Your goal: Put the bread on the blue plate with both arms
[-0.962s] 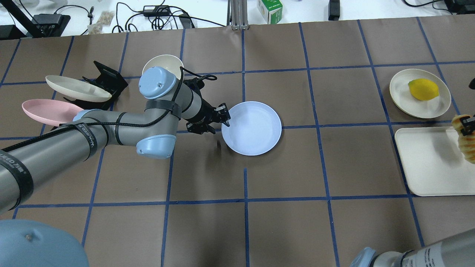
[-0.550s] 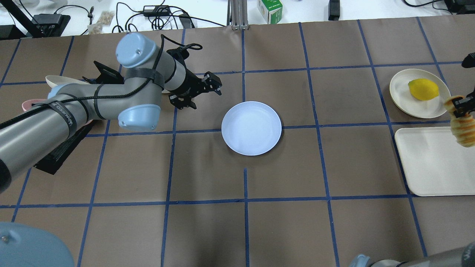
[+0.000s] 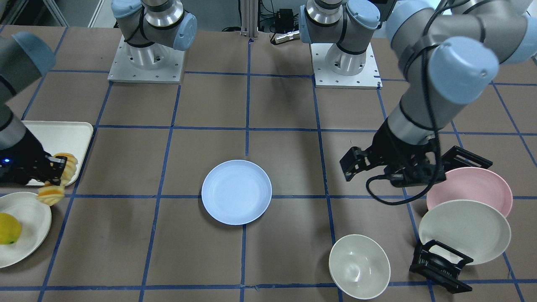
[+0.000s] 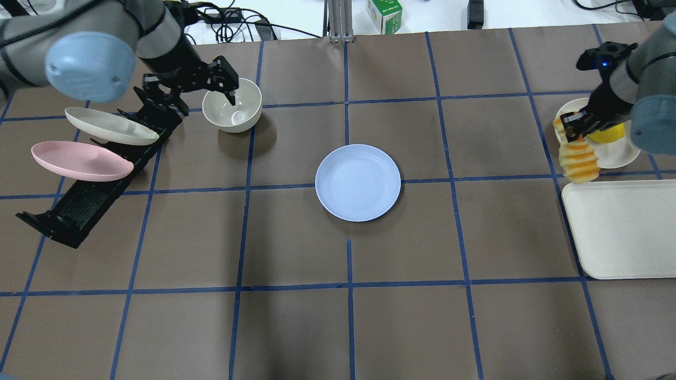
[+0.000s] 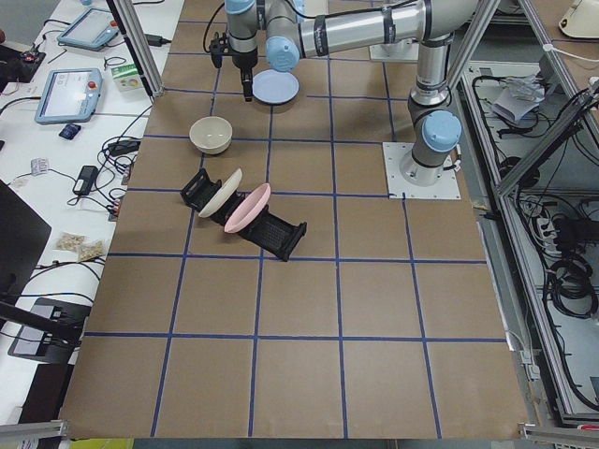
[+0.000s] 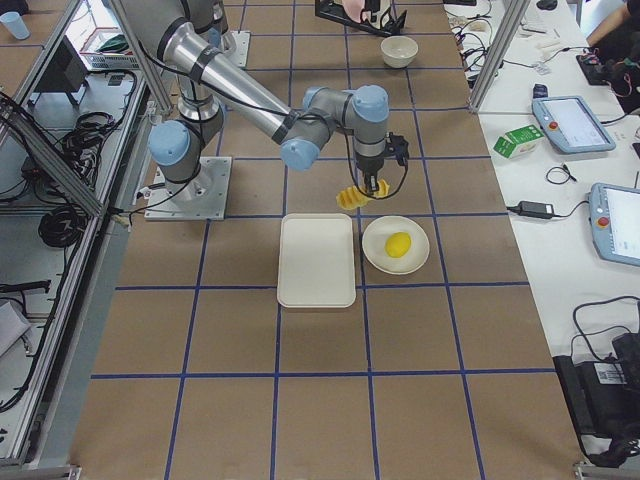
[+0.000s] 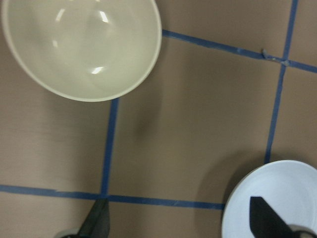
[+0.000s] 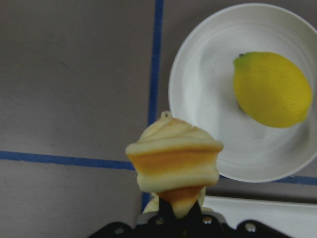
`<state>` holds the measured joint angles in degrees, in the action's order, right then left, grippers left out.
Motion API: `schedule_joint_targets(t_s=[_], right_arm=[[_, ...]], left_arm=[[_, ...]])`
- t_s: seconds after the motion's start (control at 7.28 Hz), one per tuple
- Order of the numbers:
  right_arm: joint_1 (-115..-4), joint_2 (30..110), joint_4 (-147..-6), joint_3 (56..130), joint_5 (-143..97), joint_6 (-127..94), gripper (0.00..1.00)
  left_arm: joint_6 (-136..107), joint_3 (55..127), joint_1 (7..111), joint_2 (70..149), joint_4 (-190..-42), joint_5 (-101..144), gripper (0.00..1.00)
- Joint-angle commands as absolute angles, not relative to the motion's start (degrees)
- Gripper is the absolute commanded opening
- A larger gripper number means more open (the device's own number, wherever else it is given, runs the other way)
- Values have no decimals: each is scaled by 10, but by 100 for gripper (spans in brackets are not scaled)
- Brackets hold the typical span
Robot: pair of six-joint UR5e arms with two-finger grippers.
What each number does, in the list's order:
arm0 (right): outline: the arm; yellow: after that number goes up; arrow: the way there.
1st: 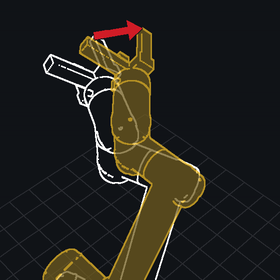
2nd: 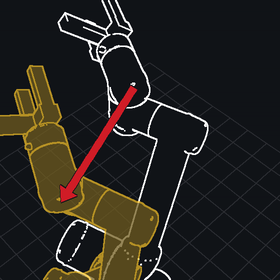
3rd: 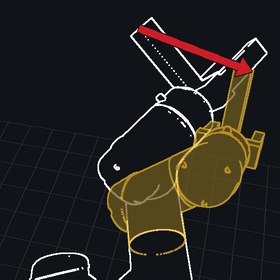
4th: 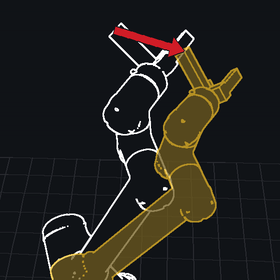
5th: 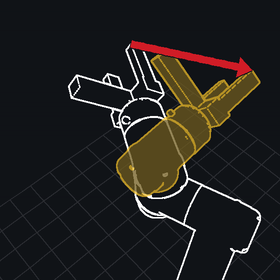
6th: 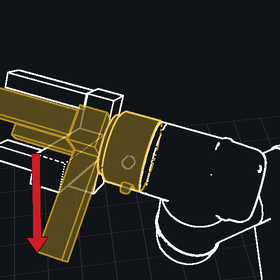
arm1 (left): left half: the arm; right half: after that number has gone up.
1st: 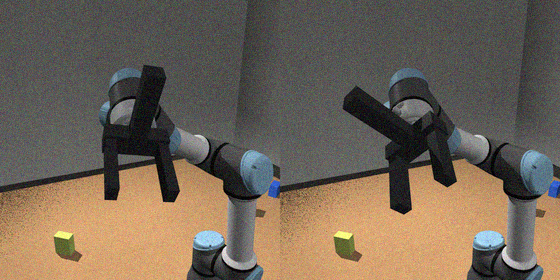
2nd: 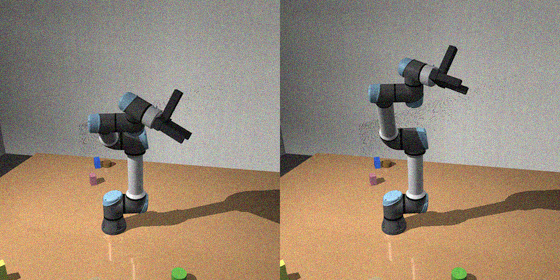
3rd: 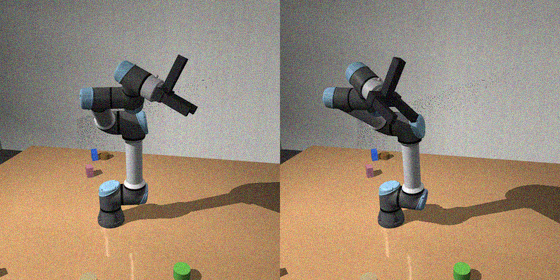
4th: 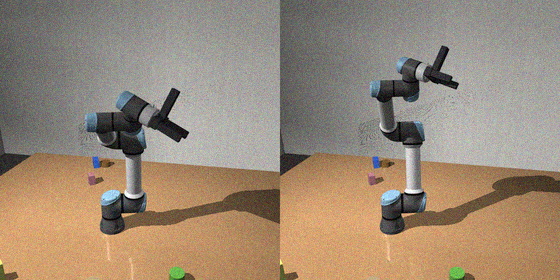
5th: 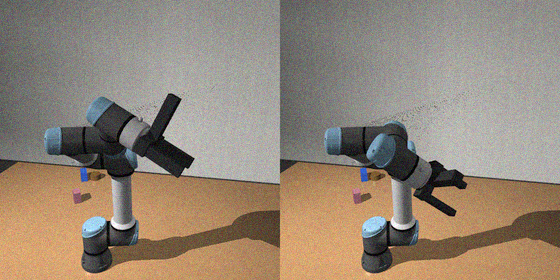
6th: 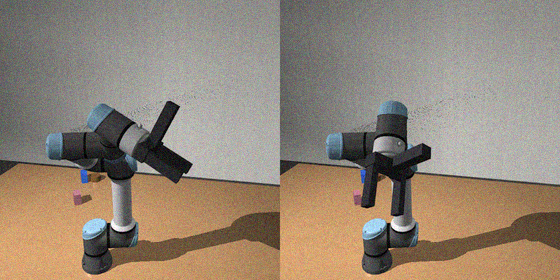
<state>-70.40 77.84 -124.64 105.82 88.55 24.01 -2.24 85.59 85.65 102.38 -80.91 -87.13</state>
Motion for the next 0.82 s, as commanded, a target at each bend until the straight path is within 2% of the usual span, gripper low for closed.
schedule_joint_targets(t_s=[0.0,0.14,0.41,0.69], right_arm=[[-832,777,-1244,1056,883,53,9],[-911,774,-1247,1032,883,-46,12],[-1035,704,-1243,931,886,-177,15],[-1082,642,-1238,904,910,-206,15]], left_arm=[[28,838,821,949,-930,-913,100],[28,843,825,923,-949,-912,100],[30,846,827,892,-975,-912,100],[35,876,829,889,-974,-905,100]])
